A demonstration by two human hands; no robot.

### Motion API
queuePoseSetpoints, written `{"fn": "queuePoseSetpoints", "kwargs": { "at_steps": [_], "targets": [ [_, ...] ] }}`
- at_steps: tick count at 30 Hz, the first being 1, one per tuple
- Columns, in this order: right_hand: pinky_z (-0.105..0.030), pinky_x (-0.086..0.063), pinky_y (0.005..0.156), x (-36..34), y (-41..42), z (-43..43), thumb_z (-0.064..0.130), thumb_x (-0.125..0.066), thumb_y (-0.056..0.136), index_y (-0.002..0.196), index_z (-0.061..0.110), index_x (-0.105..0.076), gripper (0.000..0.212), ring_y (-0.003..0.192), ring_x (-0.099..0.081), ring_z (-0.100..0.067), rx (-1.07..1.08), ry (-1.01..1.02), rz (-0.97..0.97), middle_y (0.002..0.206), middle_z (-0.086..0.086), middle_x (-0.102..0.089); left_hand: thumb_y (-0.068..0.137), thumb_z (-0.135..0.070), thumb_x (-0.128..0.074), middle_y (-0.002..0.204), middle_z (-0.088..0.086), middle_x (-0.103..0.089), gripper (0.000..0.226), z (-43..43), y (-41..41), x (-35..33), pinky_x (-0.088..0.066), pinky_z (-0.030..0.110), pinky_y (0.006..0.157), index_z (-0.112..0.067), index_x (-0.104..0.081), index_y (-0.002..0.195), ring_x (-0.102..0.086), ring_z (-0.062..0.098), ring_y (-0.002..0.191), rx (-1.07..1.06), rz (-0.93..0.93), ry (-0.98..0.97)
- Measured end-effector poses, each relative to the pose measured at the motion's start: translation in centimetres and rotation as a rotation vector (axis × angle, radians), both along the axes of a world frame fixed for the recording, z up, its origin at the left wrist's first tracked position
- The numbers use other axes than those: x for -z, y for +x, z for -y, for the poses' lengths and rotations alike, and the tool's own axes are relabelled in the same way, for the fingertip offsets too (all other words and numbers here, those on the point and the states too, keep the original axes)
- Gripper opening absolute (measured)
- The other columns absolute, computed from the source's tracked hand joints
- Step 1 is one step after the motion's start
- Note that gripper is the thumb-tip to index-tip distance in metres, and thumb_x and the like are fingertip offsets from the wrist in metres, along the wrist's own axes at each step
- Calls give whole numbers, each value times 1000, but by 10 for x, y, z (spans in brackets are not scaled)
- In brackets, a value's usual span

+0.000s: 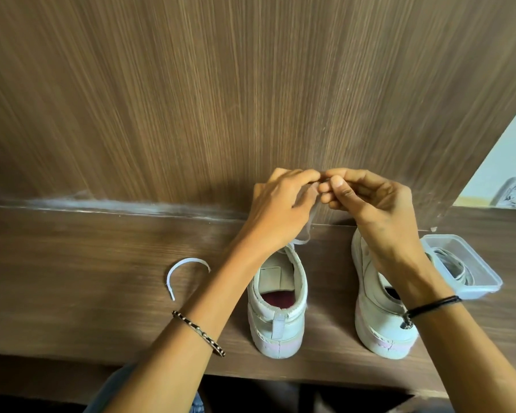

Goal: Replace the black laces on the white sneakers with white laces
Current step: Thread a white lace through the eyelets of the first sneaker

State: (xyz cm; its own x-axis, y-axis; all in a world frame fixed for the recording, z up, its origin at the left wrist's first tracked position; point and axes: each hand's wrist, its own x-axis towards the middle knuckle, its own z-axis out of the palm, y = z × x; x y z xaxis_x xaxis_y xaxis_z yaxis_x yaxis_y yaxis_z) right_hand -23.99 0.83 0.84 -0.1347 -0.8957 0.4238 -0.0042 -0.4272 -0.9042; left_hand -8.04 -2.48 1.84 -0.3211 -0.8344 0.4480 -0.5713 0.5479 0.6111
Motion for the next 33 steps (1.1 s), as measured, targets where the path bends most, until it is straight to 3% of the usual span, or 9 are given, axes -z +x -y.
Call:
{"fn": "queuePoseSetpoints", "kwargs": {
  "at_steps": [2, 5, 9, 14, 18, 22, 25, 29, 33],
  "targets": [
    [-22, -57, 78, -2, 1, -1, 6, -63, 99, 114, -2, -72, 19, 82, -71, -14, -33, 12, -11, 92, -12, -77, 103, -15, -54, 93, -24, -51, 22, -1, 1, 2, -38, 46, 104, -19, -64, 122, -49, 17, 119, 40, 22, 28],
    [-19, -54, 69, -2, 1, -1, 9, -65, 98, 112, 1, -73, 18, 74, -65, -10, -68, 47, 1, 88, -8, -75, 104, -20, -54, 100, -16, -59, 14, 6, 3, 7, -41, 51, 99, -17, -66, 111, -50, 17, 113, 51, 20, 7],
    [-16, -47, 61, -1, 3, 0, 12, -72, 94, 112, 1, -74, 22, 65, -56, -5, -37, 50, 17, 92, -18, -71, 106, -27, -51, 100, -16, -61, 22, 5, 4, 8, -42, 36, 94, -18, -70, 112, -51, 11, 111, 100, -120, 130],
    [-13, -49, 71, 6, 5, 4, 15, -76, 92, 102, 6, -79, 14, 84, -66, -2, 13, 60, -50, 104, -14, -75, 101, -28, -61, 104, -10, -64, 17, 5, 21, 12, -46, 36, 96, -20, -73, 110, -56, 10, 108, 41, -52, 129],
    [-16, -49, 69, 7, 11, 6, 19, -73, 95, 95, 9, -76, 11, 74, -66, -8, -61, 68, -144, 87, -11, -76, 94, -32, -69, 72, -13, -68, 12, -14, 48, 5, -48, 25, 73, -22, -71, 90, -62, 0, 76, -186, 19, 55],
    [-20, -50, 70, 10, 19, 3, 30, -77, 92, 94, 19, -79, 11, 70, -66, -8, -141, 79, -271, 79, 0, -75, 80, -50, -81, 63, -3, -71, 34, -35, 65, 9, -43, 23, 57, -20, -65, 82, -60, 1, 50, -186, 195, 334],
    [-21, -54, 74, 10, 23, 2, 30, -79, 91, 97, 22, -79, 10, 75, -70, -6, -181, 120, -406, 82, 2, -77, 73, -43, -87, 64, -7, -72, 31, -45, 69, 21, -57, 32, 61, -19, -68, 81, -62, 1, 49, -228, 158, 414],
    [-5, -45, 71, 11, 29, -3, 23, -79, 92, 97, 24, -81, 6, 75, -66, 10, -199, 111, -688, 80, 24, -73, 74, -34, -87, 62, -7, -73, 18, -53, 74, 28, -63, 43, 69, -20, -77, 72, -73, 13, 63, -279, -16, 457],
    [-1, -40, 69, 9, 36, -8, 18, -79, 91, 94, 17, -82, 5, 67, -62, 15, -240, 96, -759, 71, 26, -67, 80, -17, -85, 71, 3, -77, 4, -57, 79, 28, -65, 36, 67, -16, -81, 79, -76, 24, 79, -218, -244, 560]
  ]
}}
